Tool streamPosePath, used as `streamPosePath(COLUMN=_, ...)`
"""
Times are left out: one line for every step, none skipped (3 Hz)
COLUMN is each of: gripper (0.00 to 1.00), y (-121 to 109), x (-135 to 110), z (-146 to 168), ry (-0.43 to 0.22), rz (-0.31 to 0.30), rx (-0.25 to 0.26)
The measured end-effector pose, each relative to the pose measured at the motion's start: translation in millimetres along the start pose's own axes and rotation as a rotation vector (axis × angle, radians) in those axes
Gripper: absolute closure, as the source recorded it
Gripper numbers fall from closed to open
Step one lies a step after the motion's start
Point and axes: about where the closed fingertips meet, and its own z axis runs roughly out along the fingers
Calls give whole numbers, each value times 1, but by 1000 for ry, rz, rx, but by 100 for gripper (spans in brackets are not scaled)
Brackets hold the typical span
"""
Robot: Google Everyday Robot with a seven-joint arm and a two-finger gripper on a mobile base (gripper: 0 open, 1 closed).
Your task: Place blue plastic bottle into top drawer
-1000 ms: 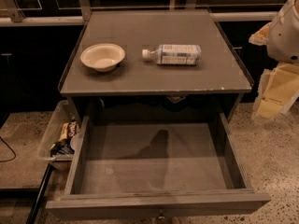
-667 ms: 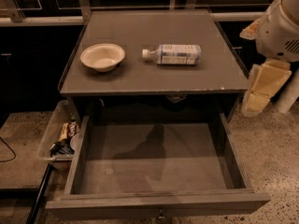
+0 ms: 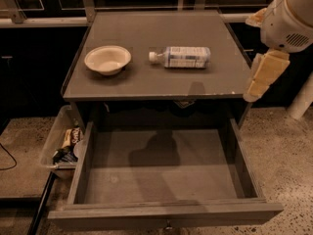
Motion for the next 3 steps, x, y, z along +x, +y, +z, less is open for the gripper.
streamPosePath(gripper=0, y=-27, x=0, z=14, ry=-53, rz=-30, rx=35)
streamPosePath(gripper=0, y=-28, x=-2, z=16, ry=-57, rz=-32, rx=34)
streamPosePath(gripper=0, y=-46, x=-9, z=33, ry=-119, rz=-47, rx=52)
